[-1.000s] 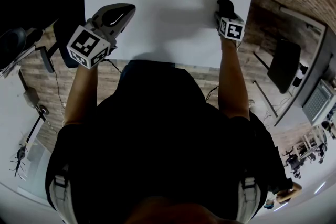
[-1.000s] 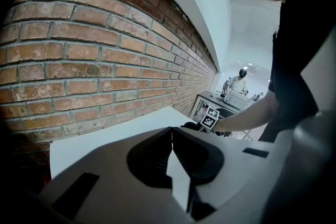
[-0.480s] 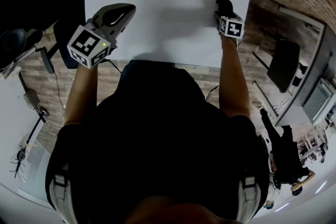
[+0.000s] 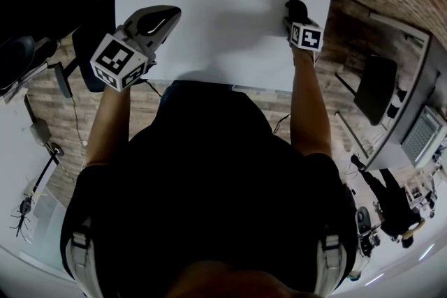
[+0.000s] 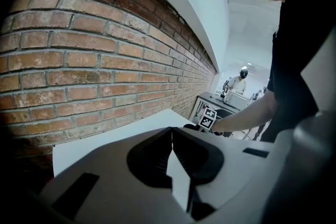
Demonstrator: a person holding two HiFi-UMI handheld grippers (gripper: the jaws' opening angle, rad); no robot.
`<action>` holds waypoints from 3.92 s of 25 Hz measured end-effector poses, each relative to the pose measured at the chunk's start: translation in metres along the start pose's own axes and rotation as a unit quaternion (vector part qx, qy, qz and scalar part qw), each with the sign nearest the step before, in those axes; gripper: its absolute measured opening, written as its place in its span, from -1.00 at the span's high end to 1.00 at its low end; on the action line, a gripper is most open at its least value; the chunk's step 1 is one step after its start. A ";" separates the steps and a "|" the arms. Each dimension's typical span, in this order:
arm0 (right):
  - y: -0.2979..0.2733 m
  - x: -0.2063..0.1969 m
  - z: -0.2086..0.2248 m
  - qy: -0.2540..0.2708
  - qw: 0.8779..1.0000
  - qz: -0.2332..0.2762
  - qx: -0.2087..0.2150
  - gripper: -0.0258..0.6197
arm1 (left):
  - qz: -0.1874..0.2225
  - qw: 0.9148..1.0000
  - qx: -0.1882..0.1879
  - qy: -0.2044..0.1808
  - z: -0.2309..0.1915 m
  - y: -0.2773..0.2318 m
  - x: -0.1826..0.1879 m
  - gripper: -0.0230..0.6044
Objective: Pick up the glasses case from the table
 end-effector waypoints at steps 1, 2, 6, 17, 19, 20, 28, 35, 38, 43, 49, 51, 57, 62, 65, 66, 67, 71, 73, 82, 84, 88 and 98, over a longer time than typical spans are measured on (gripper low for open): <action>0.001 0.001 0.000 0.001 1.000 0.000 0.001 -0.14 | 0.001 1.000 0.001 0.000 0.001 0.001 0.002 0.89; 0.002 0.001 0.001 0.002 1.000 0.001 0.001 -0.14 | 0.001 1.000 0.002 -0.001 0.001 0.001 0.003 0.89; 0.006 0.001 0.003 -0.002 1.000 0.004 0.005 -0.14 | 0.005 1.000 0.007 -0.006 0.005 0.005 0.003 0.89; 0.033 -0.006 0.009 -0.005 1.000 0.020 0.012 -0.13 | 0.013 1.000 0.009 -0.027 0.033 0.011 0.014 0.89; 0.039 -0.007 0.009 -0.007 1.000 0.024 0.013 -0.13 | 0.016 0.999 0.011 -0.030 0.038 0.014 0.017 0.89; 0.043 -0.008 0.009 -0.008 1.000 0.026 0.013 -0.13 | 0.017 0.999 0.012 -0.032 0.041 0.016 0.018 0.89; 0.067 -0.019 0.017 -0.017 0.999 0.042 0.019 -0.13 | 0.021 0.999 0.017 -0.044 0.067 0.023 0.018 0.89; 0.093 -0.029 0.018 -0.006 0.998 0.059 0.021 -0.13 | 0.025 0.998 0.020 -0.058 0.097 0.029 0.021 0.89; 0.105 -0.032 0.019 -0.009 0.997 0.067 0.023 -0.13 | 0.027 0.997 0.020 -0.064 0.109 0.033 0.022 0.89; 0.126 -0.040 0.023 -0.011 0.996 0.083 0.022 -0.13 | 0.030 0.996 0.022 -0.075 0.131 0.041 0.021 0.89; 0.158 -0.051 0.025 -0.019 0.994 0.107 0.023 -0.13 | 0.030 0.995 0.024 -0.087 0.158 0.050 0.021 0.89; 0.169 -0.054 0.027 -0.024 0.993 0.115 0.024 -0.13 | 0.031 0.995 0.024 -0.091 0.166 0.052 0.022 0.89; 0.205 -0.060 0.025 -0.026 0.989 0.145 0.027 -0.13 | 0.034 0.994 0.021 -0.104 0.187 0.056 0.023 0.89; 0.240 -0.056 0.021 -0.027 0.983 0.180 0.030 -0.13 | 0.032 0.994 0.018 -0.107 0.201 0.060 0.020 0.89; 0.258 -0.054 0.017 -0.025 0.979 0.199 0.034 -0.13 | 0.032 0.993 0.016 -0.111 0.210 0.062 0.019 0.89; 0.263 -0.054 0.017 -0.025 0.978 0.205 0.036 -0.13 | 0.032 0.993 0.015 -0.113 0.213 0.062 0.018 0.89; 0.267 -0.055 0.017 -0.026 0.977 0.209 0.039 -0.13 | 0.033 0.993 0.014 -0.115 0.216 0.063 0.018 0.89; 0.285 -0.062 0.017 -0.027 0.972 0.229 0.044 -0.13 | 0.034 0.992 0.014 -0.124 0.232 0.065 0.017 0.89; 0.293 -0.067 0.018 -0.029 0.970 0.236 0.048 -0.13 | 0.035 0.991 0.014 -0.128 0.240 0.064 0.017 0.89; 0.326 -0.089 0.019 -0.036 0.963 0.262 0.055 -0.13 | 0.039 0.988 0.010 -0.146 0.270 0.067 0.018 0.89; 0.332 -0.094 0.019 -0.033 0.961 0.269 0.052 -0.13 | 0.038 0.988 0.009 -0.151 0.277 0.067 0.018 0.89; 0.341 -0.105 0.021 -0.032 0.959 0.278 0.051 -0.13 | 0.033 0.987 0.005 -0.158 0.290 0.068 0.015 0.89; 0.372 -0.124 0.024 -0.034 0.948 0.311 0.056 -0.13 | 0.031 0.985 0.005 -0.167 0.313 0.075 0.009 0.89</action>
Point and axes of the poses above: the fingertips, and each gripper's own axes: y backward along the fingers, z to its right, x out of its top, the point moved 8 cm from there along y, backward along the fingers, and after that the axes turned 14 degrees about -x, right-handed, at the moved point
